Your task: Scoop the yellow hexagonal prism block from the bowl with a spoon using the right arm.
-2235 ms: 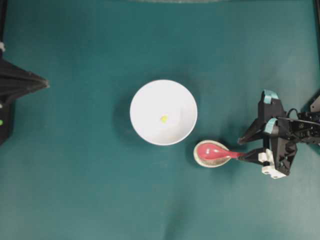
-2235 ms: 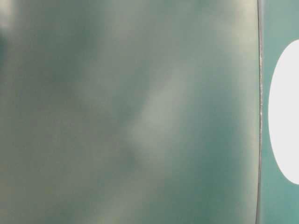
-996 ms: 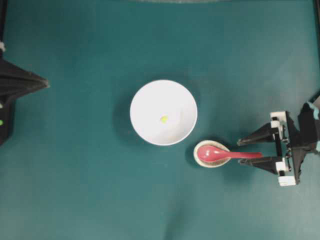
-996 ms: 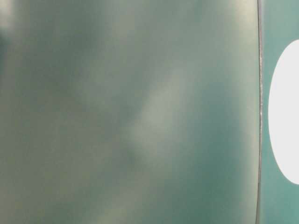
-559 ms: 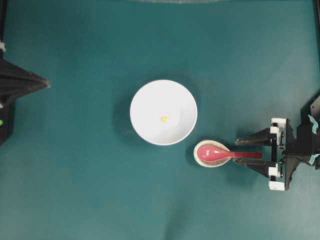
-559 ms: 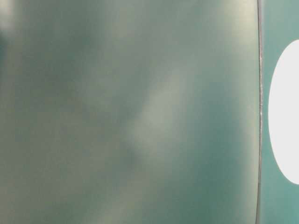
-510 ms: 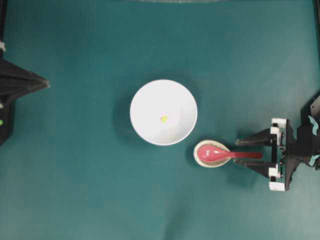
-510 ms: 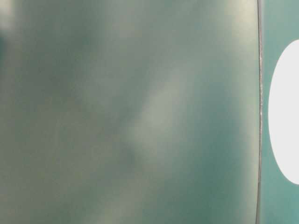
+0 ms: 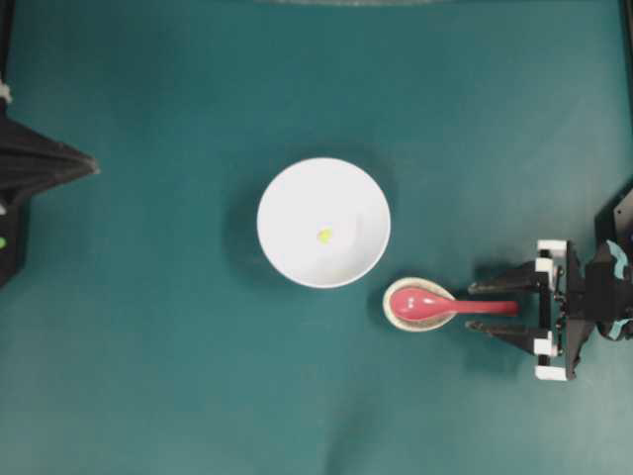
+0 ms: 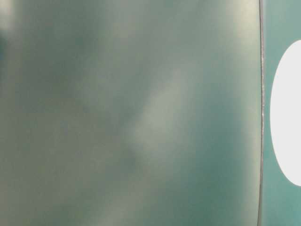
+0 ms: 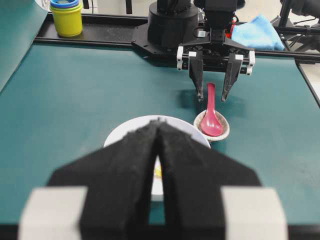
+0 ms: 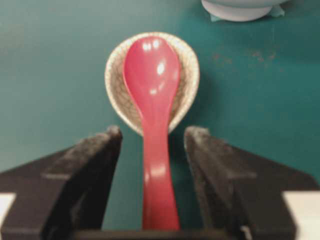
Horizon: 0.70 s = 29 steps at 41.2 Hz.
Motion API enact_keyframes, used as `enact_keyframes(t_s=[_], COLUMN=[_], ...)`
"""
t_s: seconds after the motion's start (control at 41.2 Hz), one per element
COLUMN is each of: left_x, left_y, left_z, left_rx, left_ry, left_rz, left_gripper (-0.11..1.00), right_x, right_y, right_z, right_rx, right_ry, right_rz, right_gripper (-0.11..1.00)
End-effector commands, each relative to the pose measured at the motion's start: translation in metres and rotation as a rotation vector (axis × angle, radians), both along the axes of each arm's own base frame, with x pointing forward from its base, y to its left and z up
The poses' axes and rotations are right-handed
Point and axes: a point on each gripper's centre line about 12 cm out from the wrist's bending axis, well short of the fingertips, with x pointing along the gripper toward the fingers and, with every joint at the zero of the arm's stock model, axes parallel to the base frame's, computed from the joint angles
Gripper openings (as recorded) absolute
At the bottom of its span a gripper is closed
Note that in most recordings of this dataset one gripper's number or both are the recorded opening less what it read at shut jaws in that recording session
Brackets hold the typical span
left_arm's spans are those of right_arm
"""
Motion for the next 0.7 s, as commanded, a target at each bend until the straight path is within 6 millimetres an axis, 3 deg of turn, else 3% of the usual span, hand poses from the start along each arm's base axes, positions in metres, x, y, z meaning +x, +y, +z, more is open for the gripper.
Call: enact_keyframes(t_s=[0.0, 0.68], left_x=[0.0026, 0.0024], left_y=[0.0004, 0.0004], left_z=[0.0103, 0.0118], left_rx=[-0.001, 0.006], left_ry=[-0.02, -0.027], left_rz=[0.002, 0.001], left_gripper=[0.03, 0.03], right_x=[0.001, 0.0031], right_y=[0.003, 0.0047], right_z=[0.0013, -0.0055], right_rx=[0.004, -0.018], right_ry=[-0.01, 0.003], right_rz=[0.008, 0.007], right_gripper=[0.59, 0.59])
